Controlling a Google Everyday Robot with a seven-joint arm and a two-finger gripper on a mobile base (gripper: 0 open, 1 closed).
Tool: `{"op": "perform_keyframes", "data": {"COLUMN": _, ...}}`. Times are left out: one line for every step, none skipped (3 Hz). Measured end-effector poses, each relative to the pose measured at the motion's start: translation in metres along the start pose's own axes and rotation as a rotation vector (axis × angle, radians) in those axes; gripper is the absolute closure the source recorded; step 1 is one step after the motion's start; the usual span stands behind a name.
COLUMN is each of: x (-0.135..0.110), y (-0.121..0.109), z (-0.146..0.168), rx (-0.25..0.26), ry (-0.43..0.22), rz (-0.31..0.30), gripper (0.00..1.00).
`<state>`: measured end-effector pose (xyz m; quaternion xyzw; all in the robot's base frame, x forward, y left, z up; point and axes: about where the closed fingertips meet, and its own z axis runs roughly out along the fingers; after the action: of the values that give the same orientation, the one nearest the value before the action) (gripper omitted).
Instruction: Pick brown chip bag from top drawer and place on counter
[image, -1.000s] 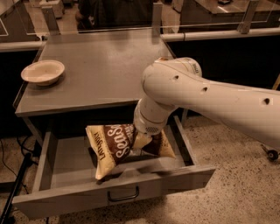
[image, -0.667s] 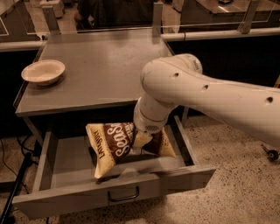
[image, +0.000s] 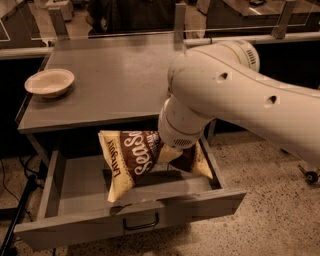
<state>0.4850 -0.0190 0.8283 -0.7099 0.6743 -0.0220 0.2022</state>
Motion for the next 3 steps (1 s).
{"op": "perform_keyframes", "data": {"x": -0.002, "y": -0.001, "z": -0.008, "rx": 0.016, "ry": 0.002, "rz": -0.005, "gripper": 1.00}}
{"op": "perform_keyframes", "data": {"x": -0.003, "y": -0.009, "z": -0.012, "rx": 0.060, "ry": 0.034, "rz": 0.047, "gripper": 1.00}}
{"op": "perform_keyframes", "data": {"x": -0.006, "y": -0.044, "z": -0.046, "rx": 0.240, "ry": 0.146, "rz": 0.117, "gripper": 1.00}}
